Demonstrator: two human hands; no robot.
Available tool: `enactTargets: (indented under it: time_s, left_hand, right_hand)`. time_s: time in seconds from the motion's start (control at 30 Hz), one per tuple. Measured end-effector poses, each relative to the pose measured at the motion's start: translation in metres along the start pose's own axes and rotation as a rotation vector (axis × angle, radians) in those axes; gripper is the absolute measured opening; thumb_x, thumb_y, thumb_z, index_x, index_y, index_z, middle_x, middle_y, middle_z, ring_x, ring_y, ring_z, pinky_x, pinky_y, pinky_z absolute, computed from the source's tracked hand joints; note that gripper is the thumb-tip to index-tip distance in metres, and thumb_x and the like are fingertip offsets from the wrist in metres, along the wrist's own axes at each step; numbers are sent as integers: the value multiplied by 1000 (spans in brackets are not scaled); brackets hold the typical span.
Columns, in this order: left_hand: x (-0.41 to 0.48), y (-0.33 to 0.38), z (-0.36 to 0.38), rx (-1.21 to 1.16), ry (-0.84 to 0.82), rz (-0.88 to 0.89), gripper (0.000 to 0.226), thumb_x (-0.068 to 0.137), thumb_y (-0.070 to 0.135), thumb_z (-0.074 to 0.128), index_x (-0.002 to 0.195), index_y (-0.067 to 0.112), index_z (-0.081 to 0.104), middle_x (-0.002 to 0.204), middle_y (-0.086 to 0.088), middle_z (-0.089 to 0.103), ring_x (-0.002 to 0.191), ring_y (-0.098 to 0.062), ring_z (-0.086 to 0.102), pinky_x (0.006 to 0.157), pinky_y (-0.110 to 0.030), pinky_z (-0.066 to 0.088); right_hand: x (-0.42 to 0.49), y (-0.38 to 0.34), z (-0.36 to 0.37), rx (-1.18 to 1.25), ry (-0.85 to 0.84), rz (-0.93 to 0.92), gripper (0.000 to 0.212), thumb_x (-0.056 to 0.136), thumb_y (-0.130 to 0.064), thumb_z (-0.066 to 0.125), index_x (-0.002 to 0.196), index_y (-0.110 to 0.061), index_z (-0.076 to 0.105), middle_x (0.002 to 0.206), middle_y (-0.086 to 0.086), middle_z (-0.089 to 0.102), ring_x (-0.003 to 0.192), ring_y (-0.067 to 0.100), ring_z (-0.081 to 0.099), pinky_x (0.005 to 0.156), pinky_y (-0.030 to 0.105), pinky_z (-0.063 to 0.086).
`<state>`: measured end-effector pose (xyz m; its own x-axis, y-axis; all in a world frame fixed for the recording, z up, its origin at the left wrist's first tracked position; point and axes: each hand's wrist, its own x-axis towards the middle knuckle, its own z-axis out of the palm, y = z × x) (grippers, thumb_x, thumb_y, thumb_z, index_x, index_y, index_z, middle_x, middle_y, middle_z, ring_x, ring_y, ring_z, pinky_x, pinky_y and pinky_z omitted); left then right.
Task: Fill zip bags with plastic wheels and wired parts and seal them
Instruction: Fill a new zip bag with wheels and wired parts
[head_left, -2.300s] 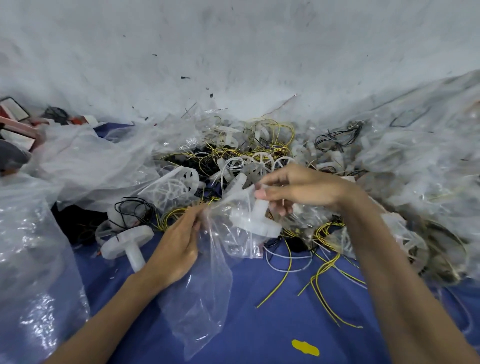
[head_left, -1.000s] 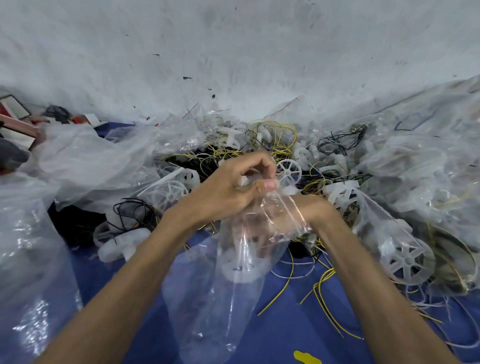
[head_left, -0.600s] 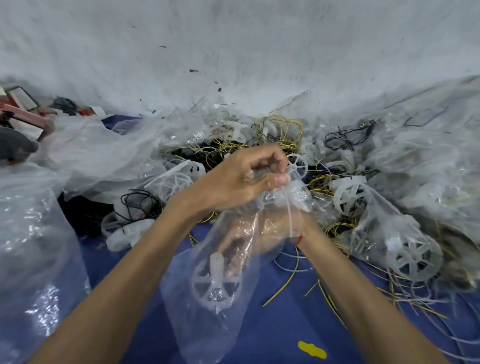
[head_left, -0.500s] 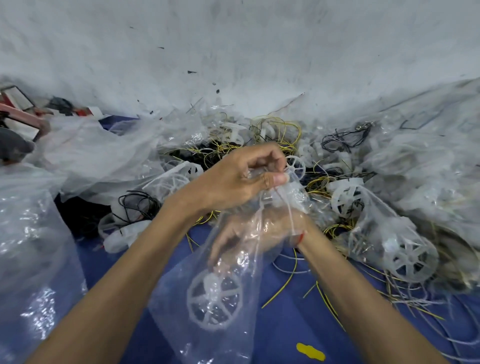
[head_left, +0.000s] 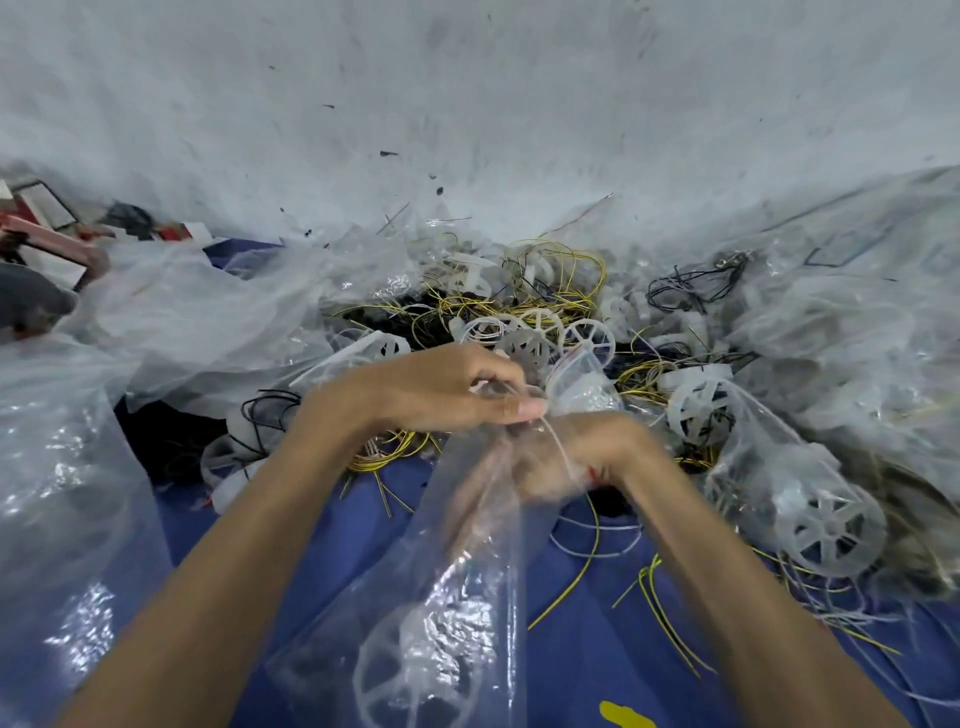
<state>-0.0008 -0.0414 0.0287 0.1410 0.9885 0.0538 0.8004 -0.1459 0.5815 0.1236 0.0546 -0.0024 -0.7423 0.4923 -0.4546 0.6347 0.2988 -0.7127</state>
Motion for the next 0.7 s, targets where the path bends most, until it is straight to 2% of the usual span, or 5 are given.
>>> enactTargets:
  time_s: [0.1,0.23,0.43,0.53,0.7]
  left_hand:
    - [-6,-6,-12,61,-24,-5,30,83,50,45,76,23,58,64,13,49,56,3,42,59,-15,32]
    - [-14,-12,-24,117,-53,-50,32,88,44,46,67,21,52,53,20,51,47,5,44,51,-7,37]
    - [-19,-13,-30,93,-51,-110,50,82,59,38,74,14,59,63,20,57,58,6,51,60,-10,39]
    - [-19,-14,-28,125,7,-246,74,77,69,22,100,16,68,99,12,65,83,8,53,70,-16,34]
    - [-16,-18,-25,176,-113,-308,35,98,39,40,74,27,63,61,16,61,56,10,55,67,-24,43]
  right_hand:
    - [-20,0,-20,-305,-96,-276,18,87,3,57,74,-7,63,73,17,64,60,-5,60,65,7,46]
    - [-18,20,-49,54,190,-459,17,90,-1,55,92,-12,67,90,5,73,76,11,69,64,19,53]
    - [20,17,-39,9,495,-456,22,89,-15,60,110,-18,62,112,-8,62,98,1,61,76,7,42]
    - [44,10,-15,-301,456,-324,30,92,-17,54,120,-5,55,127,10,53,116,24,52,100,31,41]
    - [65,24,10,-539,489,-197,43,92,-25,55,128,-3,47,144,15,28,129,35,36,106,45,33]
